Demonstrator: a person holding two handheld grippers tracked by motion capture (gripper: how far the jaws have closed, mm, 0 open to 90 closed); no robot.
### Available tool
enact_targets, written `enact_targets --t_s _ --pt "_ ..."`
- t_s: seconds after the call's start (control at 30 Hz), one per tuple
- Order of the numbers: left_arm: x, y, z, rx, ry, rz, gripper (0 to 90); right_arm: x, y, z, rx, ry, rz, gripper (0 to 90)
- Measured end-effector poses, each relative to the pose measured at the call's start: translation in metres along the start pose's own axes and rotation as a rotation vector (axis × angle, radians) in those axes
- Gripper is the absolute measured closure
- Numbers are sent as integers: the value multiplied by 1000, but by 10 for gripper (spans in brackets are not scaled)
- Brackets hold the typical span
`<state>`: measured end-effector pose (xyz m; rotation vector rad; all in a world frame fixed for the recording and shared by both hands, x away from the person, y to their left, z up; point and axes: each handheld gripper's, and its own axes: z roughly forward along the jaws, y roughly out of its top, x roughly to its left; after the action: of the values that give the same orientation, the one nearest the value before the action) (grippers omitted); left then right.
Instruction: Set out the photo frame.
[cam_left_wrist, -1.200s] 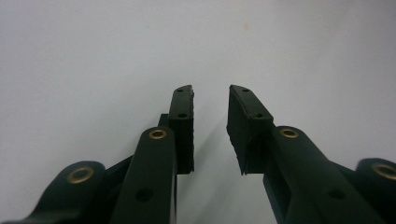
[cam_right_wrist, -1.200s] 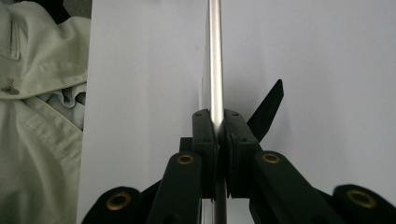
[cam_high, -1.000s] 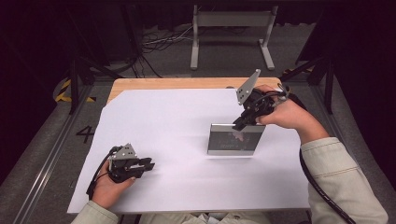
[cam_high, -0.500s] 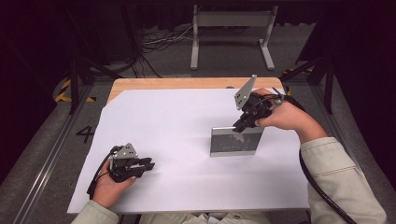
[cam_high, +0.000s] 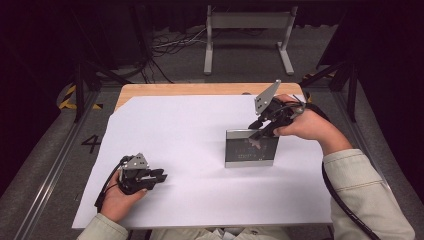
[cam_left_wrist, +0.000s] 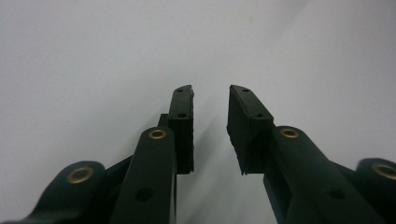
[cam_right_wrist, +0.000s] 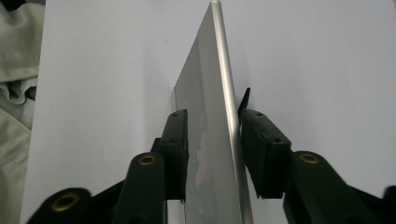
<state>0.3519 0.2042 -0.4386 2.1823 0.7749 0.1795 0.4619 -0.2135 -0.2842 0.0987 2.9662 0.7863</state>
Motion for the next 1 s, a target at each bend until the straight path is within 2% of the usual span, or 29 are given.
enact_targets --t_s 0.07,0.33,0.37,0.43,0.53,1.0 --pt "0 0 0 -1 -6 -3 719 -1 -1 -2 -24 -17 14 551" --pt "1 2 2 -2 -4 4 717 -1 -4 -10 -71 -45 50 486" --pt "1 2 2 -3 -6 1 716 0 -7 -13 -95 -55 77 450" --pt "0 2 2 -4 -6 -1 715 1 -8 -15 -103 -55 86 448" --pt "1 4 2 -10 -2 2 708 6 -13 -21 -117 -80 97 416" --pt "3 7 4 -13 1 6 651 16 -45 -51 -157 -144 153 397"
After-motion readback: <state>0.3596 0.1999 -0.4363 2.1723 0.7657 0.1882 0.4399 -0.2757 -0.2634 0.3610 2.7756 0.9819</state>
